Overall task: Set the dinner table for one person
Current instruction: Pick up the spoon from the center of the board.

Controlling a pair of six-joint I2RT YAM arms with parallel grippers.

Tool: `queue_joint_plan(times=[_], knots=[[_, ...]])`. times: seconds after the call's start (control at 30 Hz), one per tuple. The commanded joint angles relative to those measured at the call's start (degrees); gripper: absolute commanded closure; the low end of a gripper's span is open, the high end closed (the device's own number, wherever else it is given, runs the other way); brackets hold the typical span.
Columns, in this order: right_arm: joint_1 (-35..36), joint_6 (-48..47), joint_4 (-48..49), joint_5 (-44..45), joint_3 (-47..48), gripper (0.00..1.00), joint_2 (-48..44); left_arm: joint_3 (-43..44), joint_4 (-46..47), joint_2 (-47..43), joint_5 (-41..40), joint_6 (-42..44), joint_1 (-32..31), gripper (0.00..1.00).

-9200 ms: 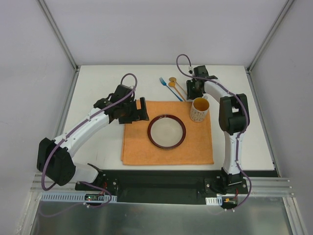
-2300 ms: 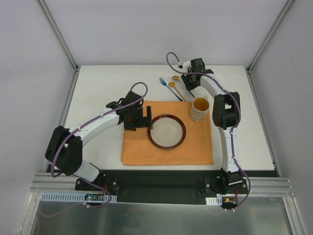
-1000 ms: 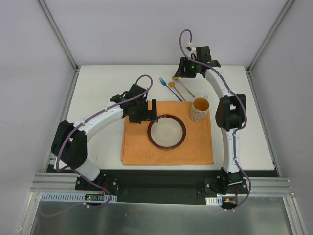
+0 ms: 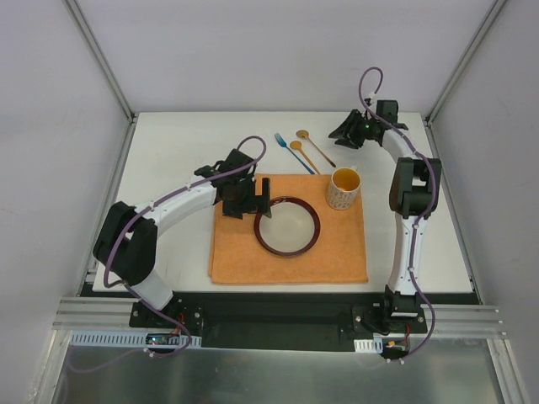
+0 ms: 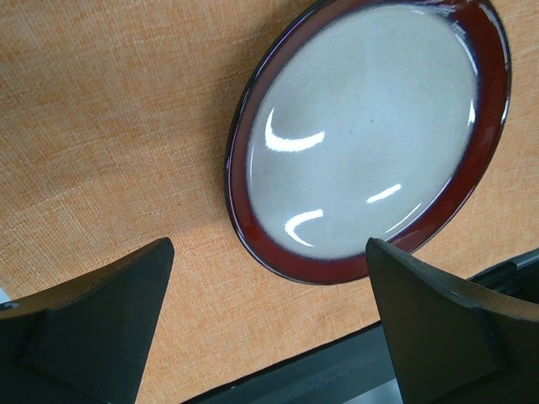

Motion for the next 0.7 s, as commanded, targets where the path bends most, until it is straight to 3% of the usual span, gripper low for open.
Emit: queue_joint_plan(times=[0.0, 0.17, 0.67], knots=[[0.4, -0.4, 0.5, -3.1, 1.5, 0.52, 1.7, -1.8, -0.3, -3.7, 0.2, -0.9, -0.4, 0.01], [0.5, 4.7, 3.4, -9.5, 1.7, 0.52, 4.6, -3.6, 0.0, -5.5, -0.3, -2.4, -0.5, 0.01], [1.9, 11.4, 13.1, -13.0, -5.0, 0.53, 5.5, -6.4, 0.2, -8.2, -1.1, -3.6, -0.5, 0.01]])
